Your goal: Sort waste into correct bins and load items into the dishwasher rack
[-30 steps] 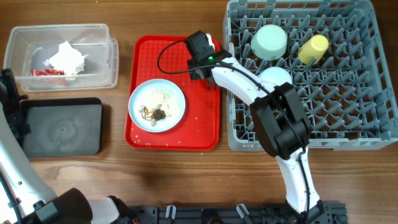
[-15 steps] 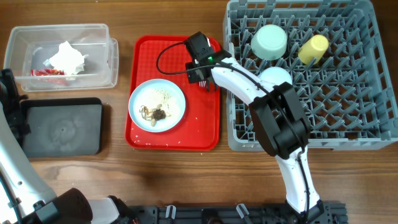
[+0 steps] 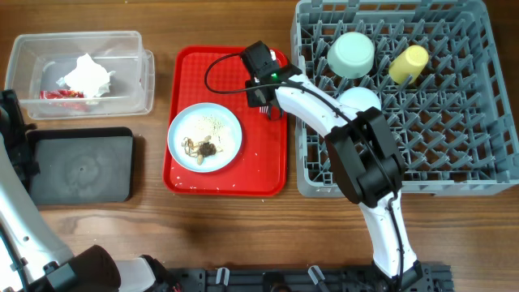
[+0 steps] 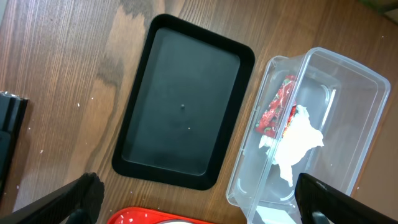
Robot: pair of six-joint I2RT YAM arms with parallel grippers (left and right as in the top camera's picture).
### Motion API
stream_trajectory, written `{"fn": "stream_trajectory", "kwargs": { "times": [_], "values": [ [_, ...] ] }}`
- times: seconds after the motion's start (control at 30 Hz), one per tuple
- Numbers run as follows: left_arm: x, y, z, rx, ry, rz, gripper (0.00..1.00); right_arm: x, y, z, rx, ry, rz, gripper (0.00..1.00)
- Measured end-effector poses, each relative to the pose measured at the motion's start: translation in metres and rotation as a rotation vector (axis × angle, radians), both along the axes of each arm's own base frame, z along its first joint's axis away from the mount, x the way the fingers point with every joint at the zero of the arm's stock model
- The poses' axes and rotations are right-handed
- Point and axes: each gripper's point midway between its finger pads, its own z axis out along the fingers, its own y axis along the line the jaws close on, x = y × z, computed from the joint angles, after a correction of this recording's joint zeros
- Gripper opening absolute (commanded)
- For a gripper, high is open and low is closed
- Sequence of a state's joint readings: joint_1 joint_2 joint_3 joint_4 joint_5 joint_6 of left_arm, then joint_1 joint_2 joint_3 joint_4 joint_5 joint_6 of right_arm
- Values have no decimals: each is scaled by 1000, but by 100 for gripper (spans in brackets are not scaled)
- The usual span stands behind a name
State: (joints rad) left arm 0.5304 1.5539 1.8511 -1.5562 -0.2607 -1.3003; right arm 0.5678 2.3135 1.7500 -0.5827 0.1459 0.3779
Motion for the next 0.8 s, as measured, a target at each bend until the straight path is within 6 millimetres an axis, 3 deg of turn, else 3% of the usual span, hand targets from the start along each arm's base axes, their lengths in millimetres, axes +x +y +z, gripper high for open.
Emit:
{"fn": "stream_trajectory", "kwargs": {
  "times": [0.27, 0.6, 0.7, 0.8],
  "values": [
    [0, 0, 0, 0, 0, 0, 100, -3, -4, -1, -2, 17, -44, 18],
    [0, 0, 0, 0, 0, 0, 100, -6, -13, 6, -7, 47, -59, 18],
    [0, 0, 0, 0, 0, 0, 100, 1, -19, 29, 23, 14, -75, 18],
    [0, 0, 0, 0, 0, 0, 100, 11, -27, 76, 72, -65, -96, 17]
  ]
}}
